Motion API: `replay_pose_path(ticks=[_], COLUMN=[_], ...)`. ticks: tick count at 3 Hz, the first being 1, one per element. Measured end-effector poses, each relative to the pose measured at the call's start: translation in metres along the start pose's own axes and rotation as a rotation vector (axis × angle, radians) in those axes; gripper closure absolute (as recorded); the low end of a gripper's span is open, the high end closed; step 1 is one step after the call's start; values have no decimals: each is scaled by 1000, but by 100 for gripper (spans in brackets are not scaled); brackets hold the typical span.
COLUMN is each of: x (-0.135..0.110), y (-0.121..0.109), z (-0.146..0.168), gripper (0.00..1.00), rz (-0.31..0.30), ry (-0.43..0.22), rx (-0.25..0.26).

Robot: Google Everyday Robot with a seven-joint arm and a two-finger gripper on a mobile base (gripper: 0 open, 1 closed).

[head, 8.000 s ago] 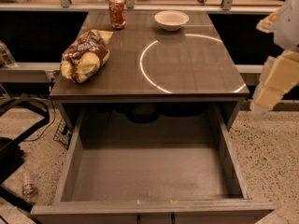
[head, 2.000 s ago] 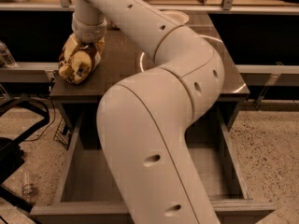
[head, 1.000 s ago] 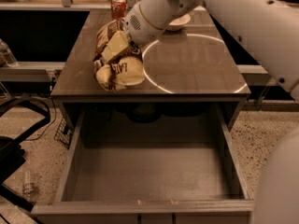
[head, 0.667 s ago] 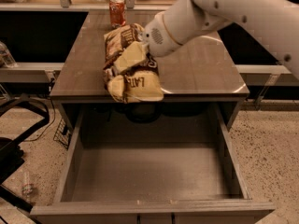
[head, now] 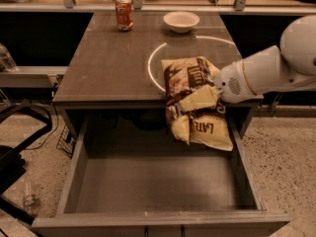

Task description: Place brown chip bag into top drawer

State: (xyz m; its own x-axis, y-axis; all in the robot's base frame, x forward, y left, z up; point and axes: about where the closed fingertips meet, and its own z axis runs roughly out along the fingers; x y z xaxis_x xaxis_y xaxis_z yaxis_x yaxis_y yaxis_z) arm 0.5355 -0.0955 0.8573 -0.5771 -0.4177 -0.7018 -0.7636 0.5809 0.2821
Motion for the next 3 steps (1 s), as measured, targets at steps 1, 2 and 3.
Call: replay_pose_path(ticks=[1,2,3], x=[70,84,100], y=[-30,-34,-35], z=[4,9,17], gripper=[100,100,100], rz=[-93,-134,-225], ry=[73,97,130], rx=[92,110,150])
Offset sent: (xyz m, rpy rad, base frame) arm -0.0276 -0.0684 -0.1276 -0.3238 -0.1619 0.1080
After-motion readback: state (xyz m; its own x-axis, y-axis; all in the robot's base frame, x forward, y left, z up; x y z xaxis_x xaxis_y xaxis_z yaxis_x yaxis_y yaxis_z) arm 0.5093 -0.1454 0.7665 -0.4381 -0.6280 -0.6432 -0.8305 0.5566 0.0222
